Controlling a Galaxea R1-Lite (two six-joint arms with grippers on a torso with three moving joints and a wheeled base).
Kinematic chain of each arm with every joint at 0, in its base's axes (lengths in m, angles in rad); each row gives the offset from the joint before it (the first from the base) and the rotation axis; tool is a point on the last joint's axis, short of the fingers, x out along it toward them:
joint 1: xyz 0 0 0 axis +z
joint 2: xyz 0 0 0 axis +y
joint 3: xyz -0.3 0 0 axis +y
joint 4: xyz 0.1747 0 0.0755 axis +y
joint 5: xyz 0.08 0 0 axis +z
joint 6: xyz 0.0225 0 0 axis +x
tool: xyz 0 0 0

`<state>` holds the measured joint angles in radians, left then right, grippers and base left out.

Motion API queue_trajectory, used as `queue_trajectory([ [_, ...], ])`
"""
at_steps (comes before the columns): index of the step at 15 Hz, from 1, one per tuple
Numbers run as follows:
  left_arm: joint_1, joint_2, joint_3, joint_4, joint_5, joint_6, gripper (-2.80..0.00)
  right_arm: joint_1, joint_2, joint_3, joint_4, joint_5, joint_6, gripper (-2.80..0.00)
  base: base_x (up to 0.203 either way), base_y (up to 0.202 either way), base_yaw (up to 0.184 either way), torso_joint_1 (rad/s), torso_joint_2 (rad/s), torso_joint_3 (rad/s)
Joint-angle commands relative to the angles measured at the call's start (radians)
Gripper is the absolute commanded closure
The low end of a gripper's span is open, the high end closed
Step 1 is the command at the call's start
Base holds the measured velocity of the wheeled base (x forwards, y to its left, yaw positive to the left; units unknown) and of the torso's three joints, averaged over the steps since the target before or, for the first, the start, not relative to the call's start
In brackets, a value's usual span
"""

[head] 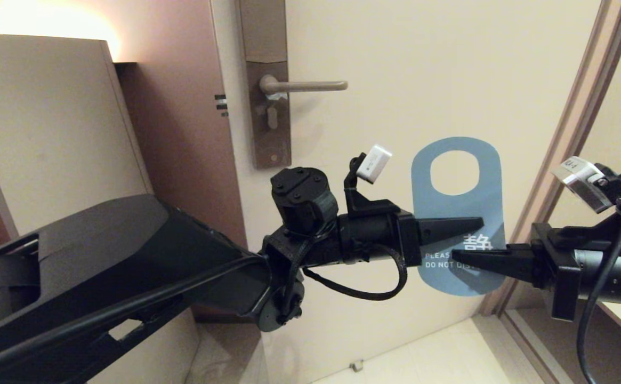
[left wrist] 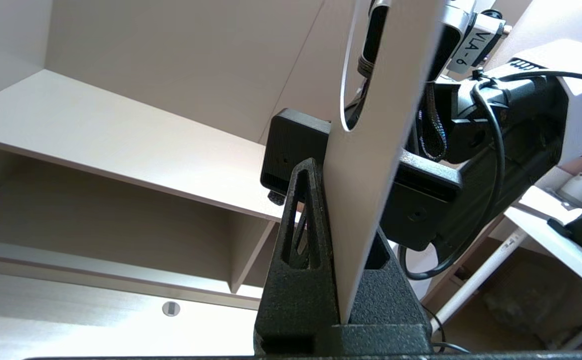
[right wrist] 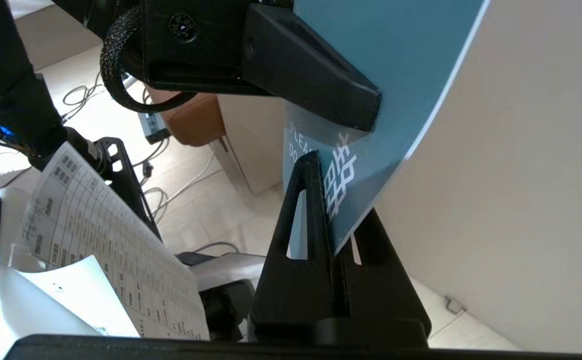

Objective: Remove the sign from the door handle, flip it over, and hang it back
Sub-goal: Hand it to the other hand

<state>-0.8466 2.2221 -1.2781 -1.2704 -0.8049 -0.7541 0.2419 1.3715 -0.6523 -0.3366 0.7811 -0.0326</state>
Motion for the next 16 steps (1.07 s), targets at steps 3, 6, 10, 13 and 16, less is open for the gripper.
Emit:
queue_trajectory([
  [3, 0.0, -0.001, 0.0, -0.006, -0.005, -0.005, 0.0, 0.004, 0.001, -0.001, -0.002, 0.003, 0.0, 0.0, 0.0, 0.0, 0.0, 0.0, 0.0, 0.0],
  [6, 0.0, 0.001, 0.0, -0.006, -0.005, -0.005, 0.0, 0.004, 0.001, 0.0, -0.002, 0.001, 0.0, 0.0, 0.0, 0.0, 0.0, 0.0, 0.0, 0.0],
  [10, -0.002, 0.001, 0.0, -0.006, -0.004, -0.005, 0.0, 0.004, 0.0, 0.0, -0.002, 0.001, 0.0, 0.0, 0.0, 0.0, 0.0, 0.0, 0.0, 0.0],
  [13, -0.006, -0.005, 0.009, -0.006, -0.003, -0.001, 0.0, 0.004, -0.005, 0.005, -0.002, 0.002, -0.001, 0.0, 0.0, 0.0, 0.0, 0.0, 0.0, 0.0],
  [16, -0.009, -0.013, 0.028, -0.007, -0.003, -0.001, -2.8, 0.004, -0.015, 0.019, -0.004, 0.003, 0.0, 0.0, 0.0, 0.0, 0.0, 0.0, 0.0, 0.0],
])
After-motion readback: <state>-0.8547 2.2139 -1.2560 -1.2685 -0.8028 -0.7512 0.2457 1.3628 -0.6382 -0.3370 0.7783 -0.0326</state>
